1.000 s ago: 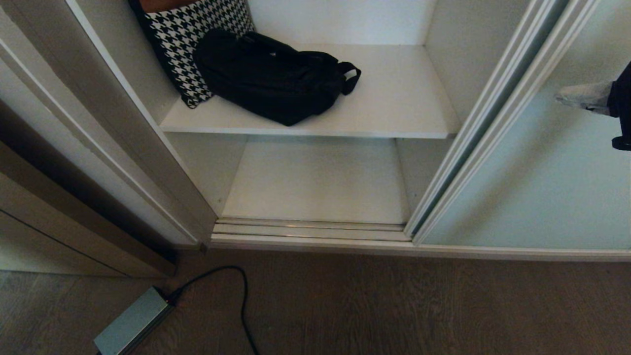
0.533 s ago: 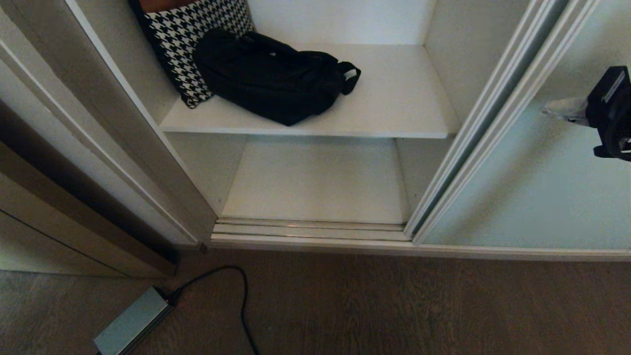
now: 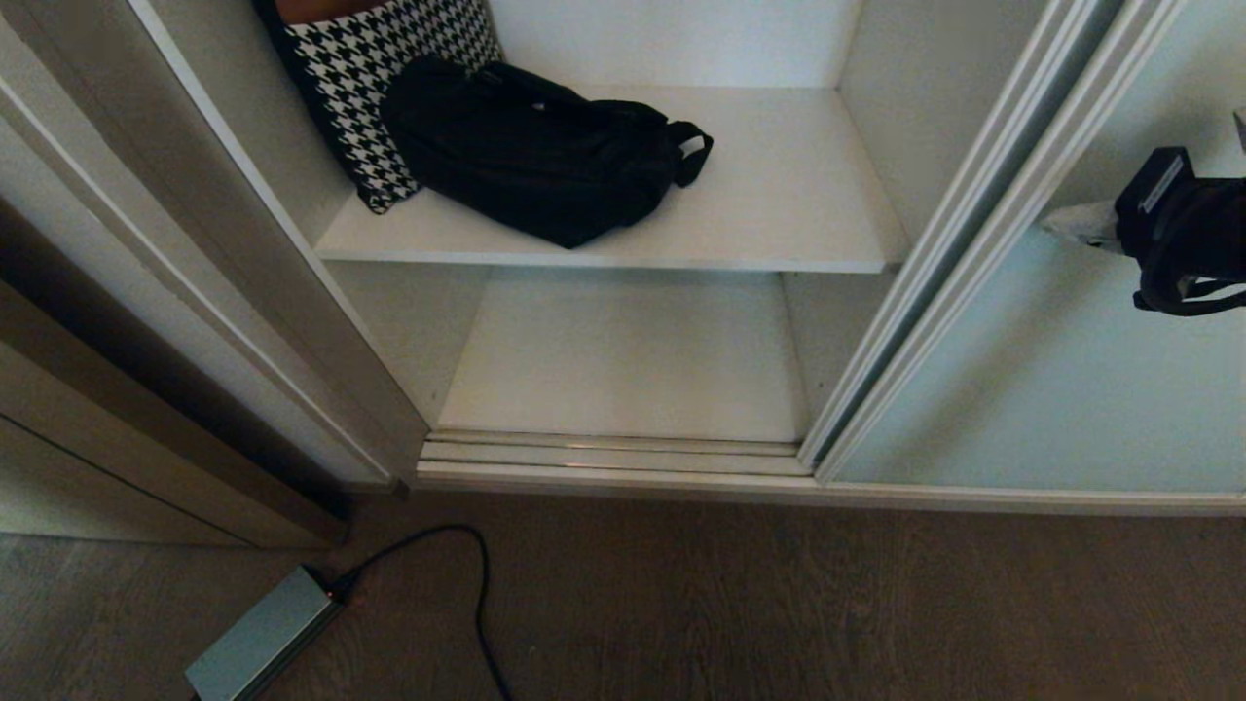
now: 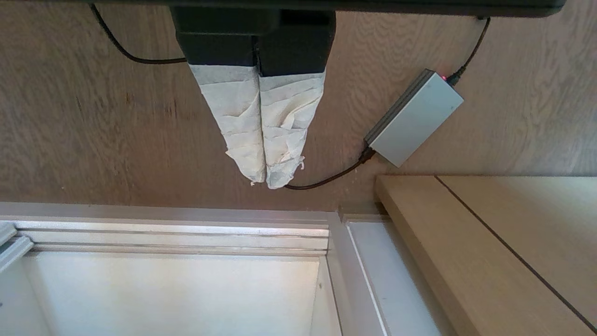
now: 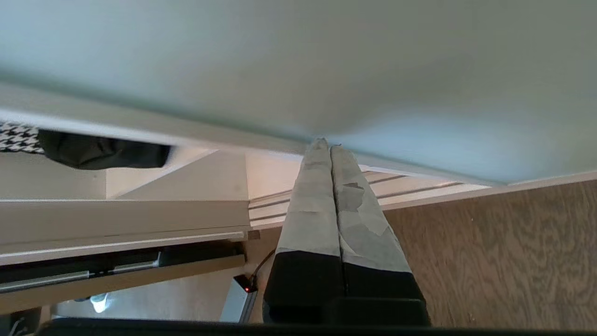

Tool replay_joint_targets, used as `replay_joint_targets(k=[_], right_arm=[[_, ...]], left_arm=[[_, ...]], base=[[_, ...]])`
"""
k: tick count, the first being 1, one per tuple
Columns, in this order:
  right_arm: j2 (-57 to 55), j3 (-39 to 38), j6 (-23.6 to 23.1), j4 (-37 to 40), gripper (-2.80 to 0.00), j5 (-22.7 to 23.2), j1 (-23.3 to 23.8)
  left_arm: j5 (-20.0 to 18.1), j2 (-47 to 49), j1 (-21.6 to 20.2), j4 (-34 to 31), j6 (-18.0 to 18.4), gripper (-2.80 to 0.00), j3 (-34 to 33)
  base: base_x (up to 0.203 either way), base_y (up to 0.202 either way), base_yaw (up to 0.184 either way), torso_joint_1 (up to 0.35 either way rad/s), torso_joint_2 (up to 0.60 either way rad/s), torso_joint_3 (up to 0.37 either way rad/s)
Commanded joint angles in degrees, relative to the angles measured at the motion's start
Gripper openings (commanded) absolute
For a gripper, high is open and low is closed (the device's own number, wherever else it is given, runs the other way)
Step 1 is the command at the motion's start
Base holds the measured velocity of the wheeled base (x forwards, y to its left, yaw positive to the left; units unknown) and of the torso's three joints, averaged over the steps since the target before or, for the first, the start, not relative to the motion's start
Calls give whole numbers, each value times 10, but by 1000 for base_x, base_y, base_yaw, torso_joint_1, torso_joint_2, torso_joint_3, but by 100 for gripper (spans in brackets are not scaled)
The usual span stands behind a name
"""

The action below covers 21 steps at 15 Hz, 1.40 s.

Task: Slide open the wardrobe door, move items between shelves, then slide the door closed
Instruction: Close the door

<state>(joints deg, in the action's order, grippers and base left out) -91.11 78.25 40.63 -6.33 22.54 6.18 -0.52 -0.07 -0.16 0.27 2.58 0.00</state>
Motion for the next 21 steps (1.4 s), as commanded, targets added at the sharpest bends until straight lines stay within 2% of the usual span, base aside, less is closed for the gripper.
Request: replay_joint_targets(k=[1,11,14,17,21], right_arm=[[-13,1,2,-1,-280,-2,0],[-33,13,-3,-26,-280,-11,-8],[-22,9,-7,-27,-280,-12,-41],[-31,9,-45,-26,-280,-55,-85],[-33,1,-56,-27,-280,-80,-155]], left_arm=[[0,0,0,1,1,-280,0],[0,0,0,0,1,-280,0],[0,0,0,0,0,-280,0],[0,0,0,0,1,-280,0],[0,0,0,1,0,-280,0]], base=[[0,0,0,0,0,0],[0,0,0,0,0,0],[0,0,0,0,0,0],[0,0,0,0,0,0],[0,0,0,0,0,0]])
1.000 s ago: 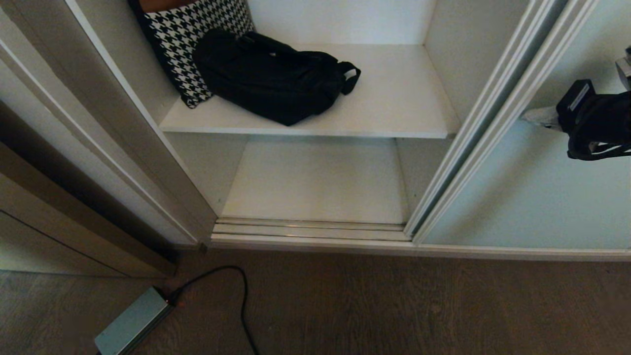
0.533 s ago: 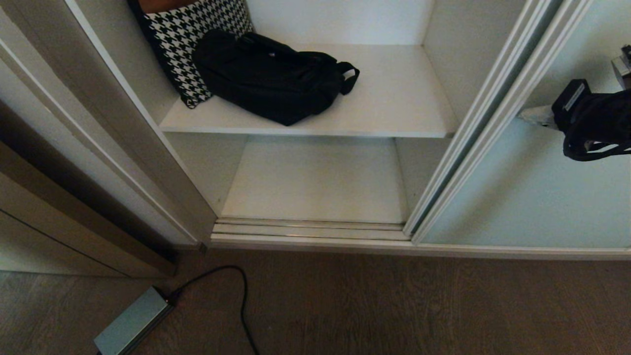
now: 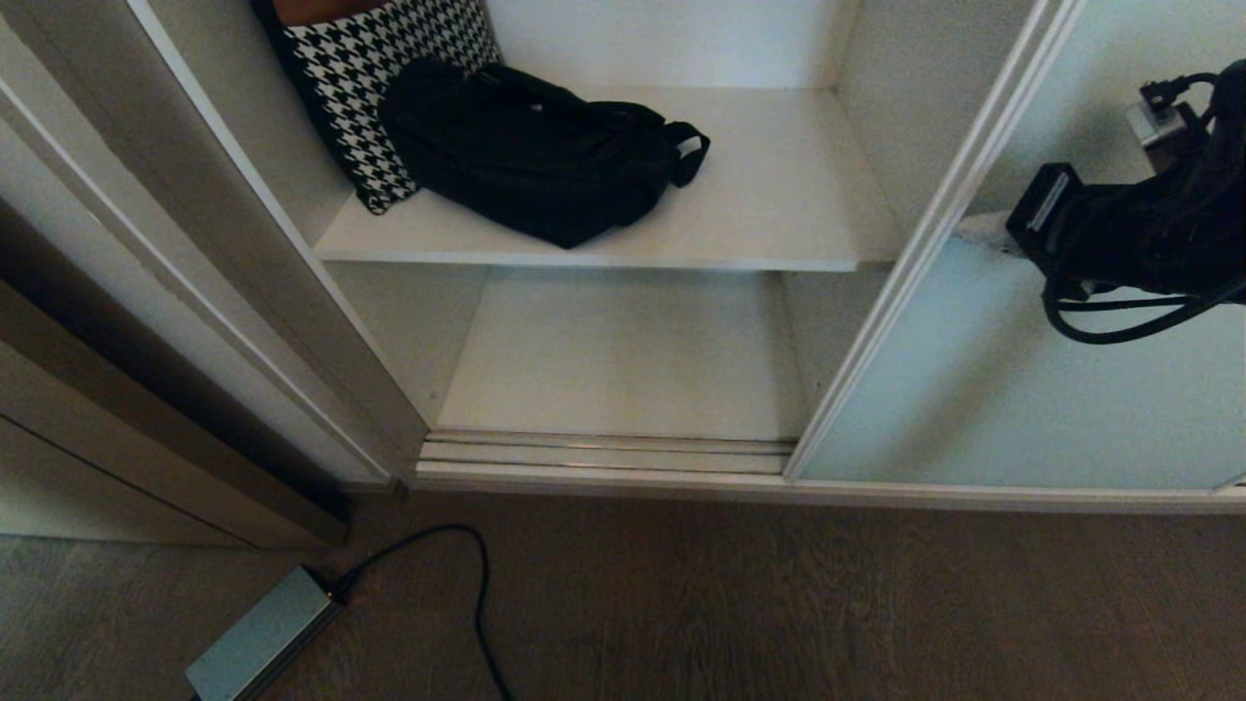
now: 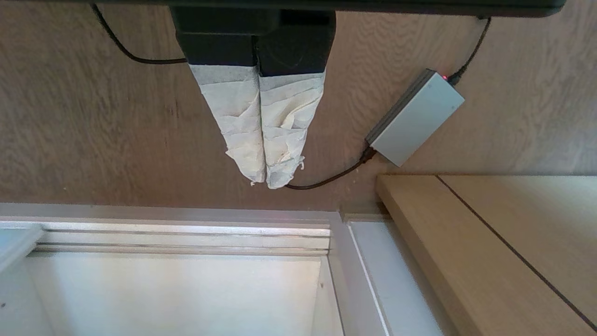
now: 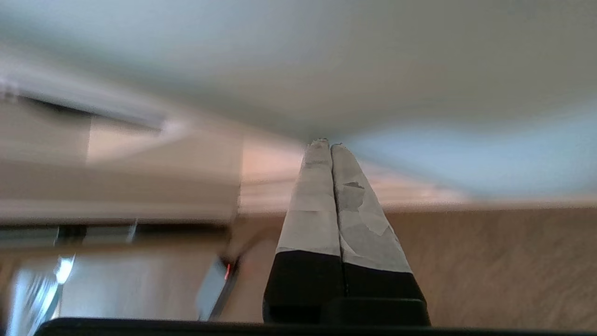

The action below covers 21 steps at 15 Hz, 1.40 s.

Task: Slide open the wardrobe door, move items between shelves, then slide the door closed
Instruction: Close the door

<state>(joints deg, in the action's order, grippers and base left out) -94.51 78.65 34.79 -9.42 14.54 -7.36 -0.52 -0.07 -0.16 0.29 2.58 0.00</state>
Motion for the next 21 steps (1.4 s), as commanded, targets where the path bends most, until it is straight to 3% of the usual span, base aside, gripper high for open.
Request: replay_joint_targets(k=[1,7,9,17,21], right_arm=[[6,-5,1,3,-280,-9,-43],[67,-55,-44,1,-280,-52,-194],[112,-98,-66,1,-280,-59,-217],[234,-184,-86,1,-280,-92,-212],[268,-206,-92,3,-280,-120,-151]], left_arm=[[0,0,0,0,1,-280,0],[0,0,0,0,0,-280,0],[0,0,0,0,1,-280,0],[0,0,0,0,0,-280,0],[0,0,0,1,1,-280,0]], base=[[0,0,0,0,0,0],[0,0,0,0,0,0],[0,0,0,0,0,0],[0,0,0,0,0,0],[0,0,0,0,0,0]])
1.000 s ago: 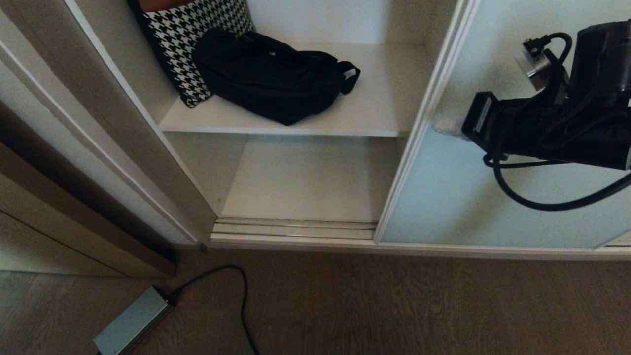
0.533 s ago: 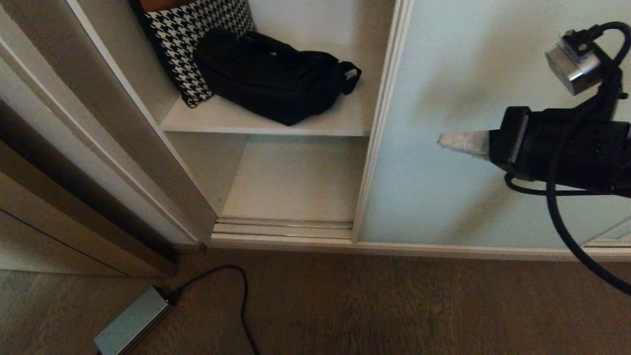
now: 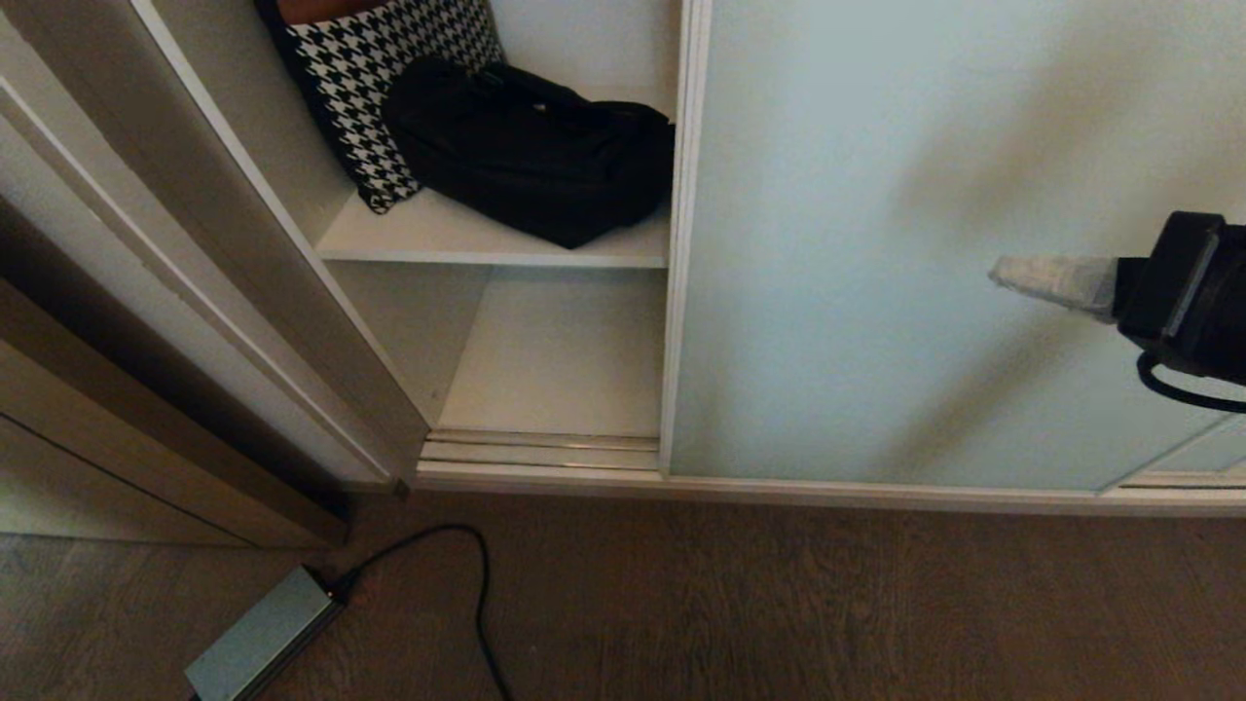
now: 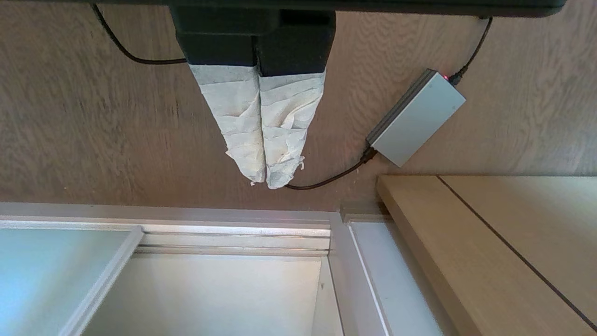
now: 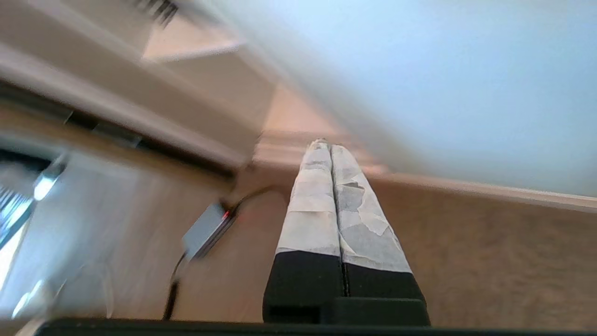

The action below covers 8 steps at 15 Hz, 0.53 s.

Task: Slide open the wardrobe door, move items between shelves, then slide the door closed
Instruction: Close the door

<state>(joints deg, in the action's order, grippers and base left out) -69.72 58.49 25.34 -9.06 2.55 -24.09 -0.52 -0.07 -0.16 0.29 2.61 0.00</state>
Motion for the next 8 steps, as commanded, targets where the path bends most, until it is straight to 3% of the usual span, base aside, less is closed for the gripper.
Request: replay_joint_targets(k=[1,5,8], right_arm=[[30,-8,2,-1,-280,-1,43],[73,-13,1,4,-280,-2,230],[80,-10,-16,5,-280,-2,411]], left_arm=[[0,0,0,1,0,-280,0],[0,0,0,1,0,-280,0],[0,0,0,0,0,-280,0]], base=[[0,0,0,0,0,0],[0,0,0,0,0,0],[0,0,0,0,0,0]])
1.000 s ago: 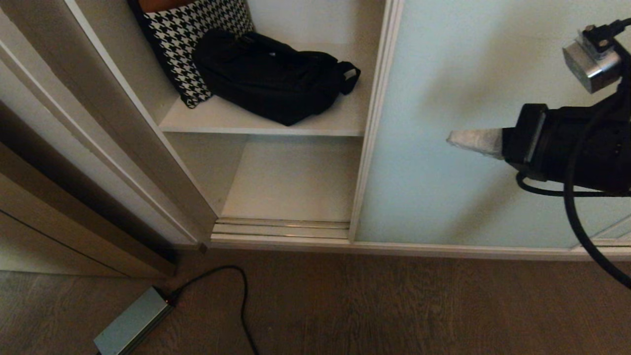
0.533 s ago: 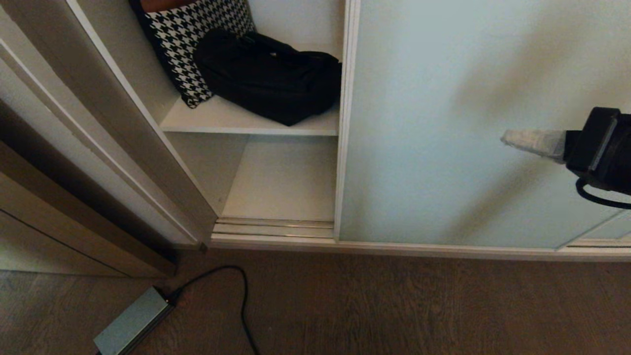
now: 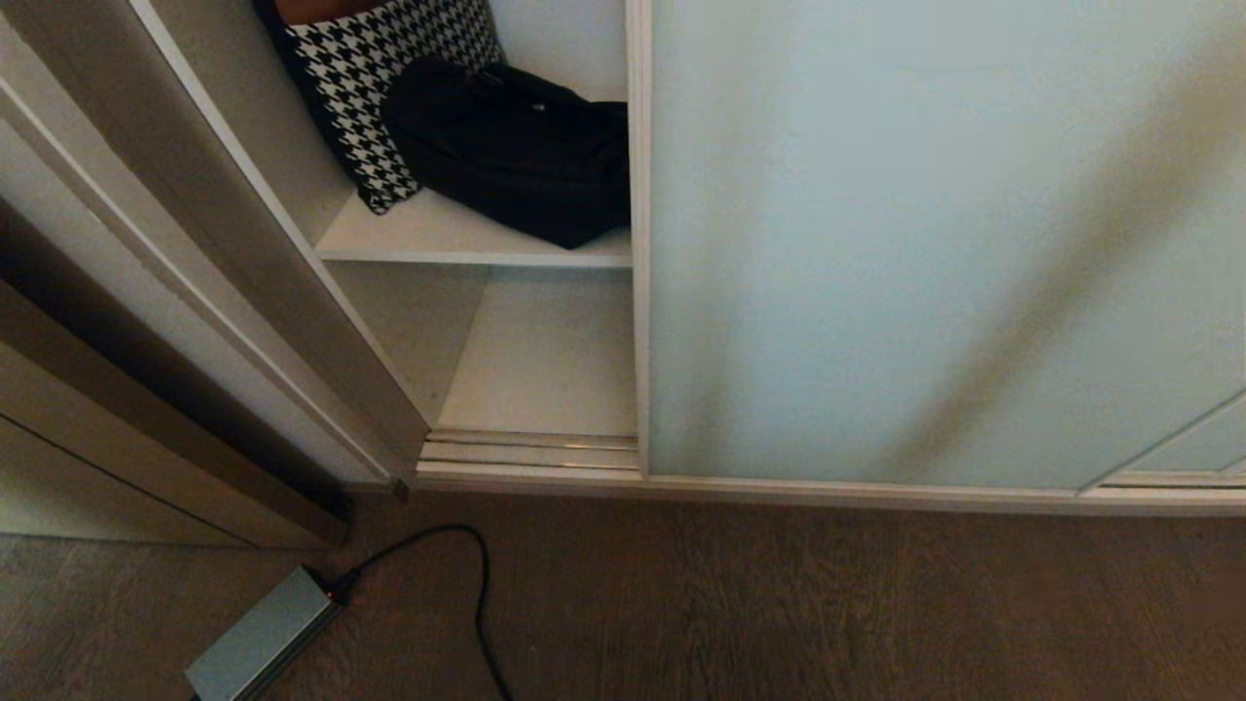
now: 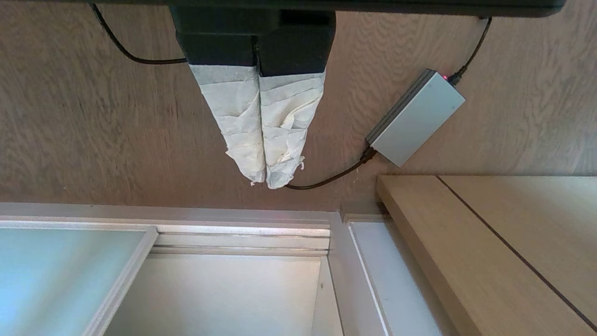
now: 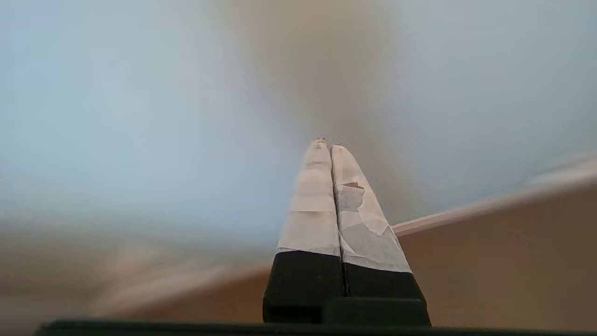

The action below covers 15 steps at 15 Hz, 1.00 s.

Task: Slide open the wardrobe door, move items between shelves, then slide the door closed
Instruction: Close the door

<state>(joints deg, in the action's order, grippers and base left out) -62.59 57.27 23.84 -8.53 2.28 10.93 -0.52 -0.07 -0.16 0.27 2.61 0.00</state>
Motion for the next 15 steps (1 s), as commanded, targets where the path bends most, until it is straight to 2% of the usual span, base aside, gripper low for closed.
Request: replay_joint_targets(k=[1,5,8,10,12,14,15], right_arm=[[7,3,-15,-3,-280,0,127],[-41,12,-56,-54,-280,3,382],[-142,42,-68,-155,-280,5,495],[-200,66,-70,-193,-280,6,522],[-269,125,-68,-205,-280,7,528],[-326,202,-54,-186,-280,20,530],[-346,235,-34,-169,-280,41,532]], left_arm=[[0,0,0,0,0,-280,0],[0,0,0,0,0,-280,0],[0,0,0,1,0,-280,0],[0,0,0,0,-1,-280,0],[0,0,0,0,-1,-280,0],[0,0,0,0,0,-280,0],[0,0,0,1,-1,-280,0]], base=[[0,0,0,0,0,0],[0,0,0,0,0,0],[0,0,0,0,0,0],[0,0,0,0,0,0],[0,0,0,0,0,0],[0,0,0,0,0,0],[0,0,0,0,0,0]])
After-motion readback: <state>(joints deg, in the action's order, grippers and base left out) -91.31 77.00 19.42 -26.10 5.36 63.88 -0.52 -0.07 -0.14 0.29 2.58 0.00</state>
